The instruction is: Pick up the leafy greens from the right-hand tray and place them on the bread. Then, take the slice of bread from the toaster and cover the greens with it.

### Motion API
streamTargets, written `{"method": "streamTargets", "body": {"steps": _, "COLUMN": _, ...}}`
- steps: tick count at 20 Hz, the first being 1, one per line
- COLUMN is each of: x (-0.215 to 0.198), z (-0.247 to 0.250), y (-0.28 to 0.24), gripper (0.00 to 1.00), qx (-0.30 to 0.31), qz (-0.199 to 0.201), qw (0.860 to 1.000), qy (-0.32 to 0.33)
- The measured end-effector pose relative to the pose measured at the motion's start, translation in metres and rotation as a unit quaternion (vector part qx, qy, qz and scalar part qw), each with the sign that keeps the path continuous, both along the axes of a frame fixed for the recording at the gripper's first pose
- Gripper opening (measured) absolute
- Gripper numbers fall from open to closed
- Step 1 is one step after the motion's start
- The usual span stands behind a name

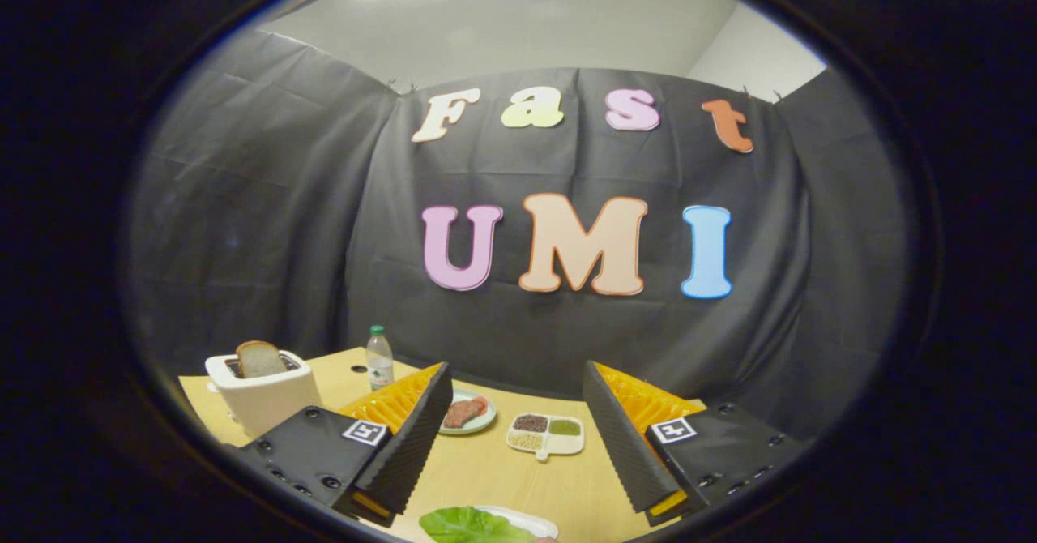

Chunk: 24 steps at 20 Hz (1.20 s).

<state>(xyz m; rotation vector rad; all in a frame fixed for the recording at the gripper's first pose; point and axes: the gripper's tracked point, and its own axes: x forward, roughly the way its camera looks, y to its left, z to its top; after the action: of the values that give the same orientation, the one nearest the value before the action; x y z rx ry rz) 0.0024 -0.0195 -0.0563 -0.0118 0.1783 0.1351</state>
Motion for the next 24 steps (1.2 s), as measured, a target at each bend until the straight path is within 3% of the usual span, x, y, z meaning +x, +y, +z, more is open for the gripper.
{"method": "streamTargets", "body": {"steps": 10, "x": -0.016, "z": -0.087, "y": 0.011, "gripper": 1.00, "qx": -0.016, "qz": 0.106, "qw": 0.985, "qy": 0.136}}
{"method": "streamTargets", "body": {"steps": 24, "x": -0.069, "z": -0.231, "y": 0.020, "gripper": 1.00, "qx": -0.061, "qz": 0.199, "qw": 0.917, "qy": 0.339}}
